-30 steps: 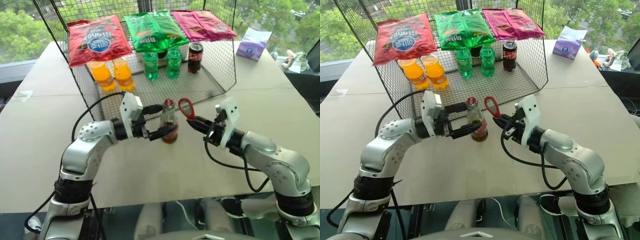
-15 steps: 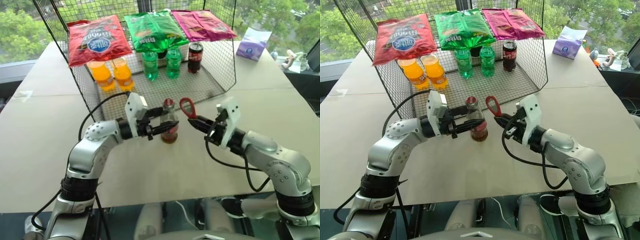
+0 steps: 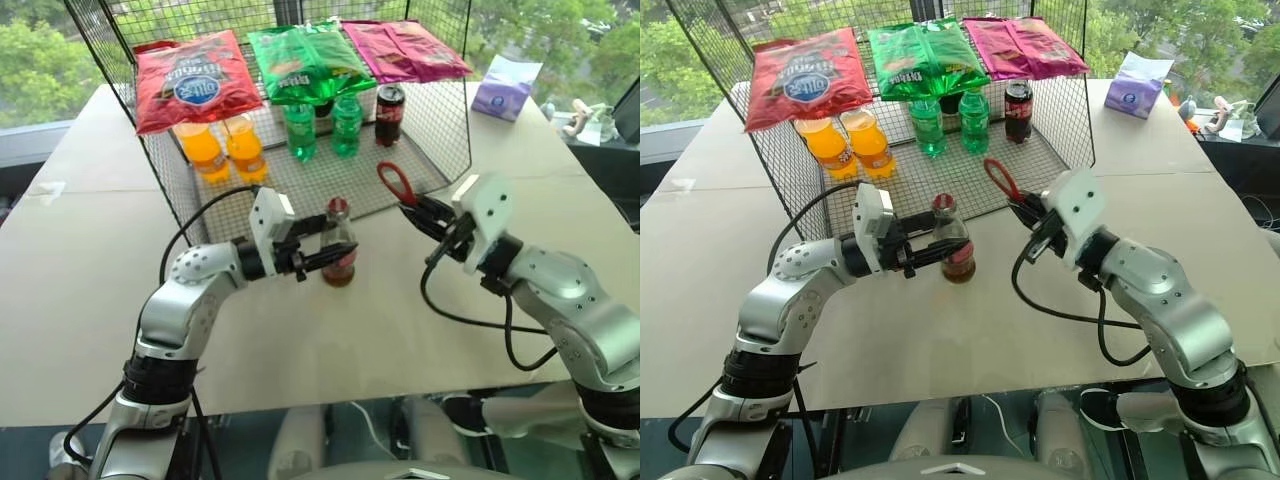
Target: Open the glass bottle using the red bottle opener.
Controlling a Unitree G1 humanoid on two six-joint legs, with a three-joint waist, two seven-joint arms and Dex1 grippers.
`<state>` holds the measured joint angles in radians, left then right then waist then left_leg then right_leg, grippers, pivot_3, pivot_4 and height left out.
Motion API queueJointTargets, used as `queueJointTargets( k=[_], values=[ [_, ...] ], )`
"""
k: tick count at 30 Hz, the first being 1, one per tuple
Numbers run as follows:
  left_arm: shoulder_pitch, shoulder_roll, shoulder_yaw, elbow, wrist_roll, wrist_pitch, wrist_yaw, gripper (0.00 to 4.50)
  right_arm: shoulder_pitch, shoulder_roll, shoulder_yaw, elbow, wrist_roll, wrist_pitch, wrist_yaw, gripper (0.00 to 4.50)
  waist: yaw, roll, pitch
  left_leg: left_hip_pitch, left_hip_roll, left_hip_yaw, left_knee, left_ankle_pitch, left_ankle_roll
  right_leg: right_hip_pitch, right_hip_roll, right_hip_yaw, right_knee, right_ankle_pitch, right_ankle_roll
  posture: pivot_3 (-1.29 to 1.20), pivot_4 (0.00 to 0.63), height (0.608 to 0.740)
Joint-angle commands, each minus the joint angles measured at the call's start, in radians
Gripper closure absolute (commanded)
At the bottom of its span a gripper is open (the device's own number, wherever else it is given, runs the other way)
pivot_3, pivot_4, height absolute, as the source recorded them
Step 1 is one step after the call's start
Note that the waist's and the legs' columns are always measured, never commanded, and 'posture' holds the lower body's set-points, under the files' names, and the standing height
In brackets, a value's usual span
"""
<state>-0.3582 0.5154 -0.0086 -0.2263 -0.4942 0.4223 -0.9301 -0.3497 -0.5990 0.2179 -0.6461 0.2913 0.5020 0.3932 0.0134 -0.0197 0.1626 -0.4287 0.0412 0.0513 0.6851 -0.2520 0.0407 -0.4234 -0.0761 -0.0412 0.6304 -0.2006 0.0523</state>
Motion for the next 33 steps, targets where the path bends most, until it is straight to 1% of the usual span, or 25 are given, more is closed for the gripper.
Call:
queueJointTargets(
  k=[1,5,11,17,20,27,33],
  values=[
    [-0.003,-0.009,0.013,-0.013,0.006,-0.021,0.027,2.26,0.008,-0.013,0.07,0.032,-0.183,-0.166,0.005,4.5,0.0,0.0,0.0,0.0,0.0,0.0,0.0,0.0,0.0,0.0,0.0,0.0,0.0,0.0,0.0,0.0,0.15,0.74],
    [0.002,-0.015,0.014,-0.019,0.006,-0.018,0.04,2.26,0.01,0.002,0.127,0.131,-0.368,-0.331,-0.027,4.5,0.0,0.0,0.0,0.0,0.0,0.002,0.001,0.0,0.0,0.0,0.0,0.0,0.0,-0.002,-0.003,0.0,0.15,0.74],
    [-0.005,-0.02,0.014,-0.021,0.007,-0.014,0.057,2.26,0.051,0.054,0.141,0.214,-0.53,-0.495,-0.082,4.5,0.0,0.0,0.0,0.0,0.0,0.002,0.001,0.002,-0.003,0.0,0.0,0.0,0.0,-0.002,-0.003,0.0,0.15,0.74],
    [-0.01,-0.016,0.012,-0.017,0.007,-0.011,0.055,2.26,0.069,0.127,0.097,0.222,-0.554,-0.542,-0.104,4.5,0.0,0.0,0.0,0.001,0.0,0.002,0.001,0.002,-0.004,0.0,0.0,0.0,0.001,-0.002,-0.003,0.0,0.15,0.74],
    [-0.003,-0.013,0.011,-0.03,0.005,-0.008,0.058,2.26,0.078,0.181,0.057,0.221,-0.523,-0.494,-0.112,4.5,0.0,0.0,0.0,0.001,0.0,0.002,0.001,0.002,-0.004,0.0,0.0,0.0,0.002,-0.002,-0.003,0.0,0.15,0.74],
    [-0.006,-0.004,0.013,-0.029,0.012,-0.011,0.06,2.26,0.071,0.231,0.032,0.231,-0.517,-0.496,-0.095,4.5,-0.001,0.0,0.0,0.002,0.001,0.002,0.001,0.002,-0.003,0.0,0.0,0.001,0.003,-0.002,-0.003,0.0,0.15,0.74],
    [-0.013,-0.012,0.009,-0.038,0.011,-0.005,0.075,2.26,0.056,0.235,0.038,0.236,-0.533,-0.514,-0.072,4.5,-0.001,0.0,0.0,0.002,0.001,0.003,0.001,0.002,-0.003,0.0,0.0,0.001,0.003,-0.002,-0.003,0.0,0.15,0.74]
  ],
)
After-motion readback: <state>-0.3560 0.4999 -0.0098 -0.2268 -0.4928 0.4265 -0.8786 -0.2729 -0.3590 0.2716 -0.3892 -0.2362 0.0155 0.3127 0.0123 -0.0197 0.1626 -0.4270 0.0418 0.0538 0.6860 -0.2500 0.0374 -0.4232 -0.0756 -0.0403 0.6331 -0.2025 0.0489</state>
